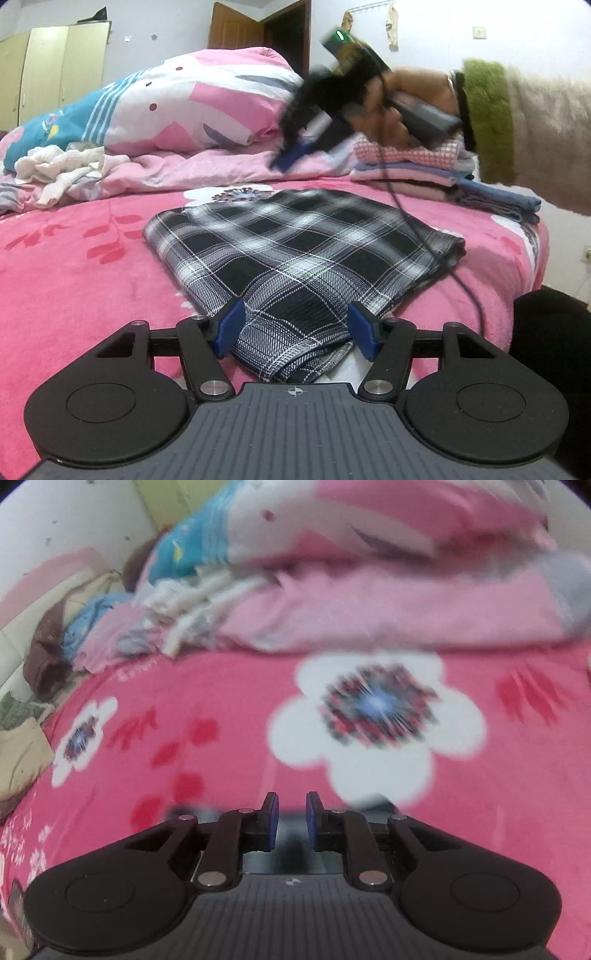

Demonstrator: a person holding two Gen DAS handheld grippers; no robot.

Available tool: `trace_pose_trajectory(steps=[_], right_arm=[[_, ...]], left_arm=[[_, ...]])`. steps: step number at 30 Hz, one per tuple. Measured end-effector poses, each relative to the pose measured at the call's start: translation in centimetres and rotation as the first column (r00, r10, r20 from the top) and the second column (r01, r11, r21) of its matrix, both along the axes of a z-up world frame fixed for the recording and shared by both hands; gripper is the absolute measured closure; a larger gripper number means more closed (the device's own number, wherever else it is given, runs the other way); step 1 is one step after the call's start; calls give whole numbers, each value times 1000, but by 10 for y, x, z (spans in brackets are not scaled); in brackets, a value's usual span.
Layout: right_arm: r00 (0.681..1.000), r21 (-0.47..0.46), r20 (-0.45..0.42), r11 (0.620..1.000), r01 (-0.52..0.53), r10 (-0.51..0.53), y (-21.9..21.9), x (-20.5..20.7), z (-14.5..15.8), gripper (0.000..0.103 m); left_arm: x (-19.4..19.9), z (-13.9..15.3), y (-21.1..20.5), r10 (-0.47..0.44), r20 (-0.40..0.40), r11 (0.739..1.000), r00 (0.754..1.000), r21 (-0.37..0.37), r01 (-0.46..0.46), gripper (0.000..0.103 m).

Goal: Fold clothes

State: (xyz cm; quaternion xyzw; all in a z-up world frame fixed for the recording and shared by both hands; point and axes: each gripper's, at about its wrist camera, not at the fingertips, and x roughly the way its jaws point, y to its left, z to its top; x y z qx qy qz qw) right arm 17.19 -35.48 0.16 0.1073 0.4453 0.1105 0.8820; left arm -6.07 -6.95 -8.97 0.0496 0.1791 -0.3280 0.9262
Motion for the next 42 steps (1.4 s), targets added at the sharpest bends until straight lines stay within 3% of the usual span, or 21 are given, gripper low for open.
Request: trace_pose_trajectory(steps=[4, 9, 16, 18, 21, 24, 27, 29, 32, 34, 35, 37, 40, 42], right_arm=[[994, 16, -66, 996, 84, -83, -30, 21, -44, 91], [969, 78, 22, 967, 243, -245, -66, 26, -50, 88], [996, 287, 33, 955, 70, -82, -75, -28, -31, 87], [995, 260, -19, 960, 104, -102, -76, -23, -49, 87], [965, 159, -52, 951, 263, -258, -100, -26, -69, 94], [938, 230, -16, 912, 340, -346, -127, -63, -56, 91], [954, 302, 35, 913, 273, -297, -128, -107, -35, 90], [977, 384, 35, 905, 182, -211, -115, -128, -32, 88], [992, 488, -8, 865, 116, -129, -97, -140, -52, 87], [983, 494, -59, 851, 178, -172, -101, -144, -75, 90], [973, 491, -84, 841, 229, -216, -107, -150, -85, 86], [938, 496, -131, 798, 341, -320, -125, -172, -98, 94], [924, 508, -92, 781, 364, -371, -132, -209, -81, 91], [935, 540, -37, 781, 316, -353, -125, -224, -65, 90]], left_arm=[[-1, -2, 0, -4, 21, 1000, 1000, 0, 4, 42], [-2, -3, 1, -12, 27, 1000, 1000, -10, 13, 42], [4, -1, 1, -24, 9, 1000, 1000, -19, 24, 40], [4, -1, 2, -25, 7, 999, 1000, -21, 25, 40], [4, -1, 2, -25, 6, 999, 1000, -22, 25, 40], [4, -2, 3, -26, 3, 999, 1000, -29, 26, 40], [6, -2, 5, -36, -6, 998, 999, -43, 36, 39], [7, -2, 6, -41, -16, 998, 999, -56, 40, 38], [8, -2, 7, -42, -24, 997, 999, -70, 40, 37], [8, -1, 7, -40, -26, 997, 999, -73, 38, 37], [8, -1, 7, -38, -26, 997, 999, -71, 36, 37], [8, -1, 6, -32, -26, 997, 999, -69, 30, 37], [7, 0, 5, -27, -21, 998, 999, -59, 26, 37], [6, 0, 4, -25, -17, 998, 1000, -52, 24, 37]])
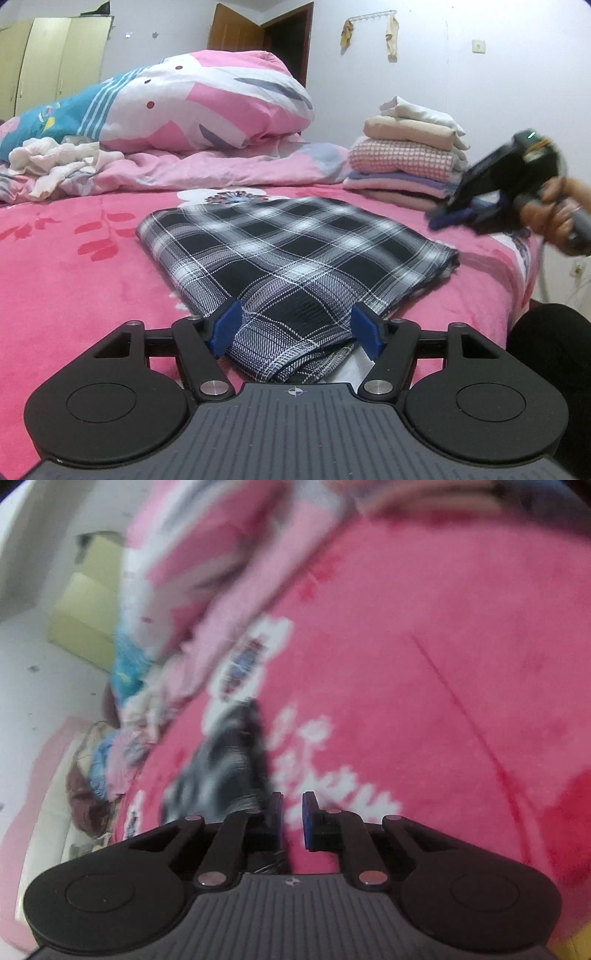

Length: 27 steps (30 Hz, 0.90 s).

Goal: Fold clothes

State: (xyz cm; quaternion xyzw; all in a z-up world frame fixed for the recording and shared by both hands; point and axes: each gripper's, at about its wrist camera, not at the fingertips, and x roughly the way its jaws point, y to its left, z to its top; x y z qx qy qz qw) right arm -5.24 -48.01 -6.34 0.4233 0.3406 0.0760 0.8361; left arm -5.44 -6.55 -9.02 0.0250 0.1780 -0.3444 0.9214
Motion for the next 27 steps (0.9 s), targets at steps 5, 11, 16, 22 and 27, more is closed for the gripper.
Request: trace_pose_trajectory(steps=[5, 11, 16, 22, 27], right_arm=[[996, 44, -27, 996, -81, 82, 30, 1, -8, 88], [994, 113, -95, 991, 70, -59, 9, -33, -34, 89], [996, 24, -11, 996, 90, -90, 20, -58, 7, 87], [997, -13, 60, 999, -38, 39, 59, -32, 25, 86], [998, 25, -53, 999, -39, 40, 68, -21, -10, 87]], left_arm=[[-1, 0, 0, 5, 2, 1000, 1000, 7, -5, 37], [-3, 1, 0, 5, 6, 1000, 1000, 21, -5, 37], [-2, 2, -1, 9, 0, 1000, 1000, 23, -9, 37], [-3, 3, -4, 20, -2, 999, 1000, 36, -20, 36], [-2, 5, -4, 21, -12, 999, 1000, 45, -20, 36]])
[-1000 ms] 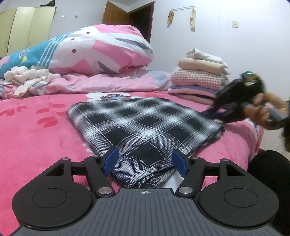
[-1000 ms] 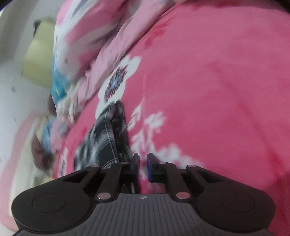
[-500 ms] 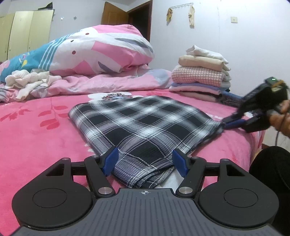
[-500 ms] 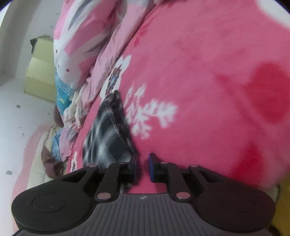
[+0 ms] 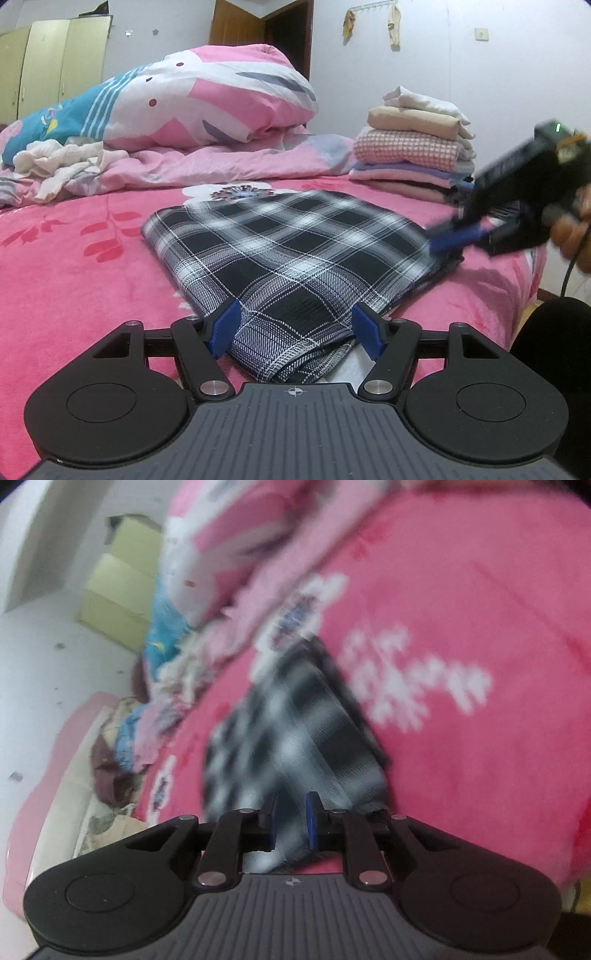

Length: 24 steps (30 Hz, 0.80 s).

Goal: Fold clothes

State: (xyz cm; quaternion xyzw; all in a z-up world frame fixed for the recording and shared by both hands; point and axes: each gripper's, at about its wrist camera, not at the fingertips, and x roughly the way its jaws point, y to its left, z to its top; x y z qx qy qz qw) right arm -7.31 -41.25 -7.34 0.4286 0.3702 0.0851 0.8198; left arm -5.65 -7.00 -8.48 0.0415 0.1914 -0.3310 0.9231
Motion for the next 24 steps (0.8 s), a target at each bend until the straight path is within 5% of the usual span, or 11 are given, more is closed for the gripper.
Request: trace_pose_trajectory(steps=[3, 5, 8, 12, 17, 21, 24], right_arm=[[998, 81, -37, 996, 44, -41, -5, -20, -16, 87], [996, 49, -58, 997, 65, -62, -4, -34, -14, 87], [995, -40, -41, 995, 86, -88, 1, -52, 0, 83], [995, -271, 47, 958, 97, -87, 20, -70, 34, 72], [984, -564, 172, 814, 135, -44, 52, -87, 70, 42], [976, -642, 215, 749, 161, -26, 65, -91, 83, 24], [975, -652, 220, 737, 174, -36, 68, -93, 87, 2]], left_arm=[[0, 1, 0, 1, -5, 1000, 1000, 7, -1, 35], [1, 2, 0, 1, -12, 1000, 1000, 9, -1, 35], [1, 3, -1, 4, -24, 1000, 1000, 11, -4, 34], [1, 5, -1, 6, -32, 1000, 999, 21, -6, 32], [1, 4, -3, 5, -32, 999, 999, 40, -4, 27], [0, 4, -3, 6, -32, 999, 999, 45, -5, 26], [1, 5, -2, 8, -46, 999, 999, 37, -6, 25]])
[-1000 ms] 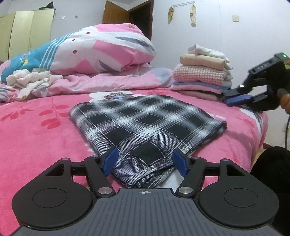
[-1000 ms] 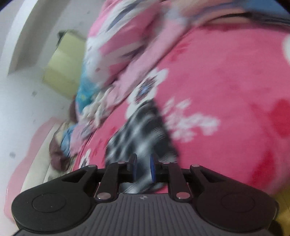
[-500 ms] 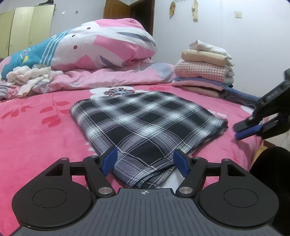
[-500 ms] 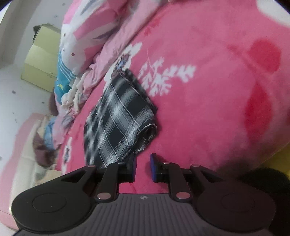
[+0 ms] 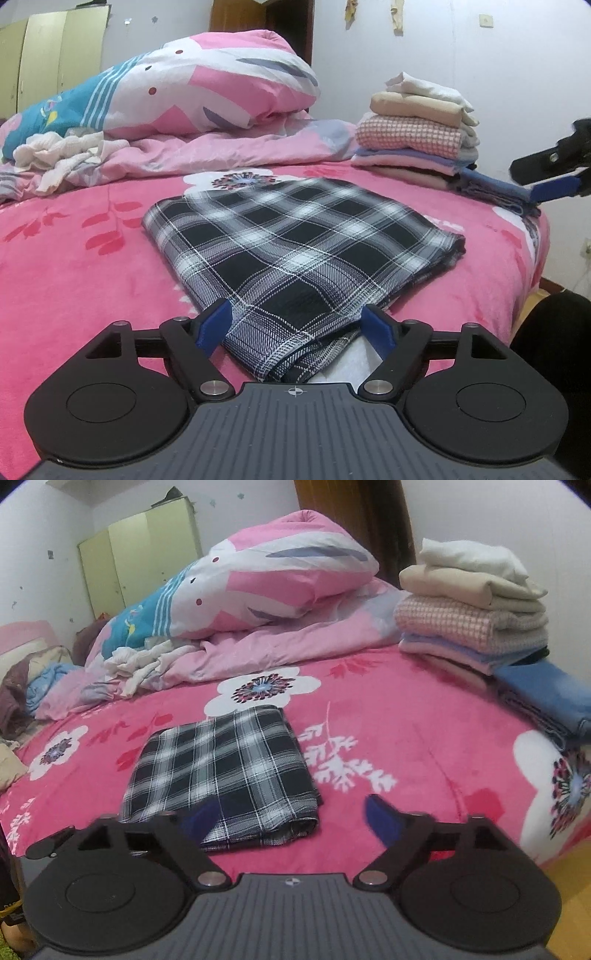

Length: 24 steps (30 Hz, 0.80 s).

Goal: Fold clothes

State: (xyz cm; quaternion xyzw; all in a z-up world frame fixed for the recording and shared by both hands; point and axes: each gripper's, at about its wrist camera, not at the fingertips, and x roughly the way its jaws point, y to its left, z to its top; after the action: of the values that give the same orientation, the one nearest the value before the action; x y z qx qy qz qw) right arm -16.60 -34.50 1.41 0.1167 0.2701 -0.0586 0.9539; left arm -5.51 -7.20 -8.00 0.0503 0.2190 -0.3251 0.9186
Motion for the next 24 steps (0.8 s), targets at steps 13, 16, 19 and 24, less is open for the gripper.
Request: trace_pose_trajectory(steps=[13, 16, 19, 24], right_arm=[[987, -170, -108, 980, 104, -123, 22, 12, 4, 0], [988, -217, -99, 972, 93, -116, 30, 11, 1, 0], [989, -252, -98, 964, 81, -108, 36, 11, -1, 0], [985, -302, -130, 951, 66, -110, 38, 17, -5, 0]], left_arm=[[3, 1, 5, 10, -37, 1000, 999, -19, -11, 20], [3, 1, 6, 12, -41, 1000, 999, -24, -13, 20], [4, 2, 9, 19, -48, 999, 999, -36, -21, 20], [3, 6, 23, 52, -62, 994, 997, -97, -58, 20]])
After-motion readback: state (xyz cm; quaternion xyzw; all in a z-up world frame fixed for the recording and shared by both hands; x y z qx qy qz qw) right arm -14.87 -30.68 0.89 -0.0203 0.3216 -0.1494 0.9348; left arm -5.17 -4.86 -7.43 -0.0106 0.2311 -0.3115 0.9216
